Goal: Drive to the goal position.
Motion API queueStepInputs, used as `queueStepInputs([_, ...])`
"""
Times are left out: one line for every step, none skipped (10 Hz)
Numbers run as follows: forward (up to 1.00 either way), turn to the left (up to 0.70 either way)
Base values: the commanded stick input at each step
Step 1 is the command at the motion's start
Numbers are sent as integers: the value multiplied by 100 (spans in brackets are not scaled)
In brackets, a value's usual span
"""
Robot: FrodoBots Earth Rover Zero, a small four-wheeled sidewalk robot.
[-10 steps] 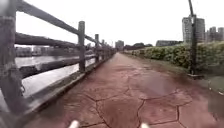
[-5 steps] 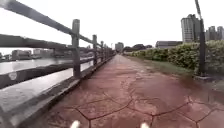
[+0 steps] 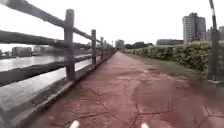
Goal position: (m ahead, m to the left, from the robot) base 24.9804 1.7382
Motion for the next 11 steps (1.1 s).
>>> queueStepInputs([70, 0])
queueStepInputs([70, 0])
queueStepInputs([70, 0])
queueStepInputs([70, 0])
queueStepInputs([70, 0])
queueStepInputs([70, 0])
queueStepInputs([70, 0])
queueStepInputs([70, 0])
queueStepInputs([70, 0])
queueStepInputs([70, 0])
queueStepInputs([70, 0])
